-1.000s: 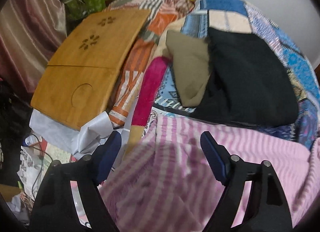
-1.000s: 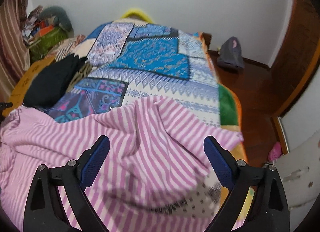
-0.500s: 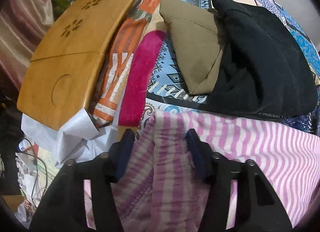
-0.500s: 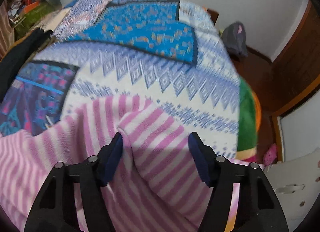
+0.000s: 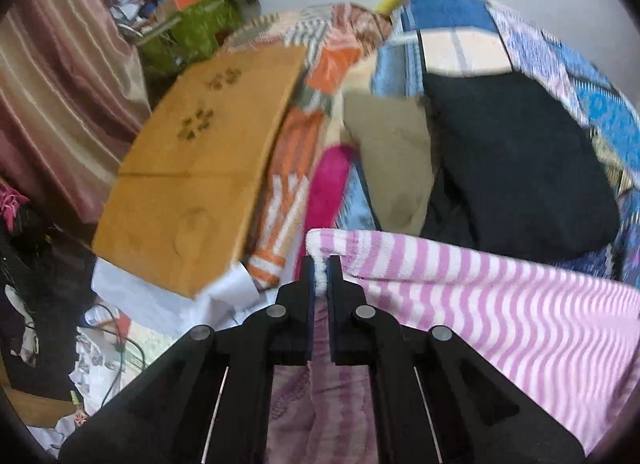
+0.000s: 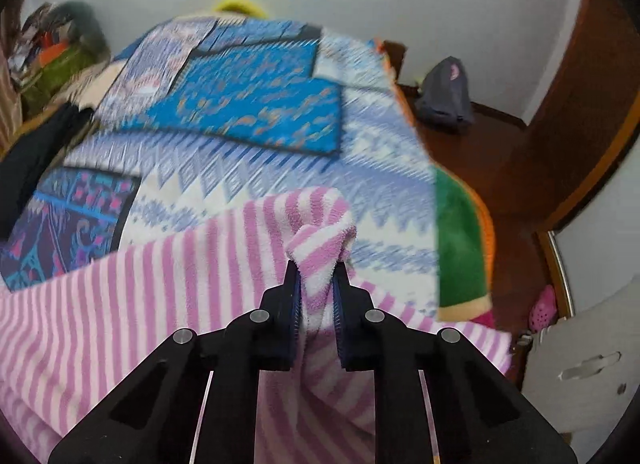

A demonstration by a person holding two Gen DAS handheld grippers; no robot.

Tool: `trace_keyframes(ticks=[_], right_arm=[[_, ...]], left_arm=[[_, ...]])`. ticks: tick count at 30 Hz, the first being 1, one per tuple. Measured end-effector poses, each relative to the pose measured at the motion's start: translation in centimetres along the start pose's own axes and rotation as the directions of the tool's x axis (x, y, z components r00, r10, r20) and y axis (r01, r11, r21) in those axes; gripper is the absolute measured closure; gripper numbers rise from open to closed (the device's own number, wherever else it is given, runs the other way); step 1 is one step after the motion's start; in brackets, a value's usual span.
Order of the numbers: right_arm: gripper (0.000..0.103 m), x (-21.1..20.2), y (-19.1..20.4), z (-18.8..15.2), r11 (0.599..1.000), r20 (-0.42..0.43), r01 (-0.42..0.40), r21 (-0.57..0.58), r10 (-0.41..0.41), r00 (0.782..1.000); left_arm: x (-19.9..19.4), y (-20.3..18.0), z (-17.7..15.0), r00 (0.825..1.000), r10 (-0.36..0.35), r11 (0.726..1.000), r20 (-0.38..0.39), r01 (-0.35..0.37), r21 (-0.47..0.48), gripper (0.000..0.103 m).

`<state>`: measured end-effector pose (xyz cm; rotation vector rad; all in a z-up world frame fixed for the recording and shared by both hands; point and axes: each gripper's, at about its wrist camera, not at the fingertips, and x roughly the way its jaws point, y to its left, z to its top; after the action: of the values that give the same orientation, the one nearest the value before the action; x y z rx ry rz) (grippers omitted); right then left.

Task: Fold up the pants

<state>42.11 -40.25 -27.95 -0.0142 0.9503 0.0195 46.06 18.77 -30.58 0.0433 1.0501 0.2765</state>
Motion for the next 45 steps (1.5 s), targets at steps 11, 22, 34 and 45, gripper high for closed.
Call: trace_keyframes(ticks=[11,22,34,45], right_arm=[[0.091,-2.2,-3.0,2.6,0.989,0.152,0.103,0.103,-0.118,0.981],[0.09,3.5,-4.0,2.8,0.988,0.027,0.092,0.126,-0.096,0.995],[0.039,-0.3,-8.0,2.6,0.977,0.058,0.206,0.049,-0.208,0.976],[0.039,-2.5,-12.4,-0.3,0.975,0.04,0.138,0.173,-0.147,0.988]], left_arm=[[-3.4,1.3,4.0,0.983,0.091,0.993,0.162,-0.077,-0.089,0.098],[4.7,0.1,4.6,0.993,0.114,0.992,0.03,-0.112,-0.059,0.097],[9.2,1.3,4.5,0.979,0.194,0.977,-0.06,-0.198,-0.082,0.096],[3.1,-1.3,3.1,0.998,0.061,0.997,0.021,-0.06,-0.044,0.095]])
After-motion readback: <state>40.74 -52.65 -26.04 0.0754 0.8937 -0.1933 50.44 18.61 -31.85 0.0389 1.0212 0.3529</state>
